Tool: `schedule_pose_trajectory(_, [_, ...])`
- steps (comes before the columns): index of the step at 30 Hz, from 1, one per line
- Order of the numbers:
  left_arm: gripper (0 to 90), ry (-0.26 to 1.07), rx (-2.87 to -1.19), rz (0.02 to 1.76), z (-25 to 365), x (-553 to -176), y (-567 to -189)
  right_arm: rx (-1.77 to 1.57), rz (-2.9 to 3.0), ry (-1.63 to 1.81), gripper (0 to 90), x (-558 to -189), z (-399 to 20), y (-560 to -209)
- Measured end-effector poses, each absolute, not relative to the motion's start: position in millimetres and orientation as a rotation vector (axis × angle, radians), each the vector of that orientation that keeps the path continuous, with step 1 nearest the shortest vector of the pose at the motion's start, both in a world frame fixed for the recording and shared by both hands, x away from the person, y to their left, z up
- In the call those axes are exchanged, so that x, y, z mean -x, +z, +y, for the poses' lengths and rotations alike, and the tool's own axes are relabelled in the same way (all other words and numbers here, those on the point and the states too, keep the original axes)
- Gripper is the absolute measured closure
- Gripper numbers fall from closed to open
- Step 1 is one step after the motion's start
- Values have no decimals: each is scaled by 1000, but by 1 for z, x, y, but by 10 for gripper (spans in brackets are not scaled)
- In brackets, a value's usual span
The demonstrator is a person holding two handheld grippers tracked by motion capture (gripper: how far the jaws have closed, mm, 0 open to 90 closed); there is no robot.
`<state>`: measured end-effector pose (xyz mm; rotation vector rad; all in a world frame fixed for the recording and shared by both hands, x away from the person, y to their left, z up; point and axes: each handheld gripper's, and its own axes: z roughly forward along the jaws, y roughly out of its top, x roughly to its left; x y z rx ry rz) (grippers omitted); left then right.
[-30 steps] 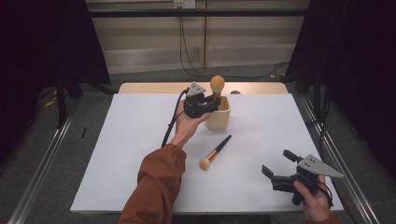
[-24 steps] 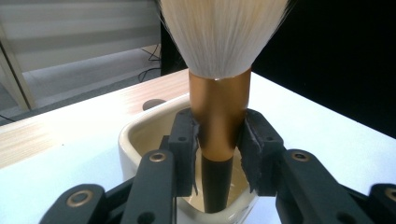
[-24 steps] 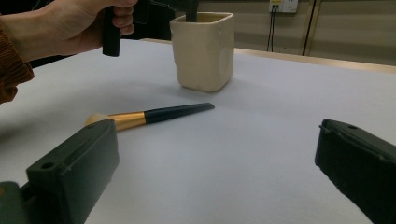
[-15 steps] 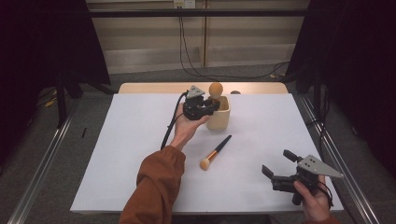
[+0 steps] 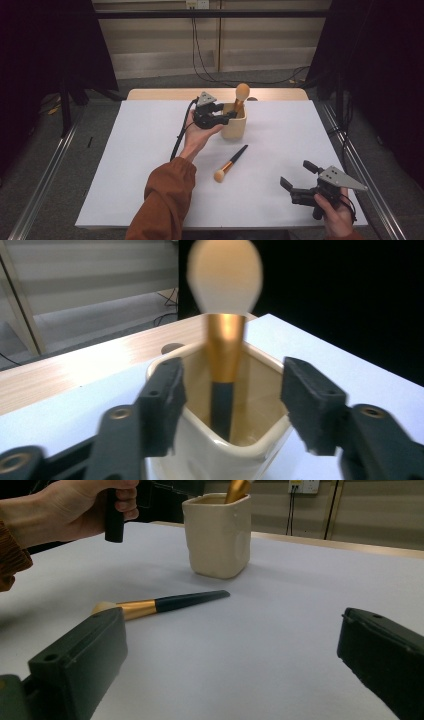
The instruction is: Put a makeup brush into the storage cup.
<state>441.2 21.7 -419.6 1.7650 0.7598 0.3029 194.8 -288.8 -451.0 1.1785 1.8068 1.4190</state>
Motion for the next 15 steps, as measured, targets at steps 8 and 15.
schedule_pose_trajectory(8, [179,305,-1742,747,27,-431,-413,-1180,1806,1419,0,-195,-289,-451])
schedule_pose_trajectory(15, [81,289,-1727,755,40,-425,-409,-1180,1808,1419,0,-195,-288,-451])
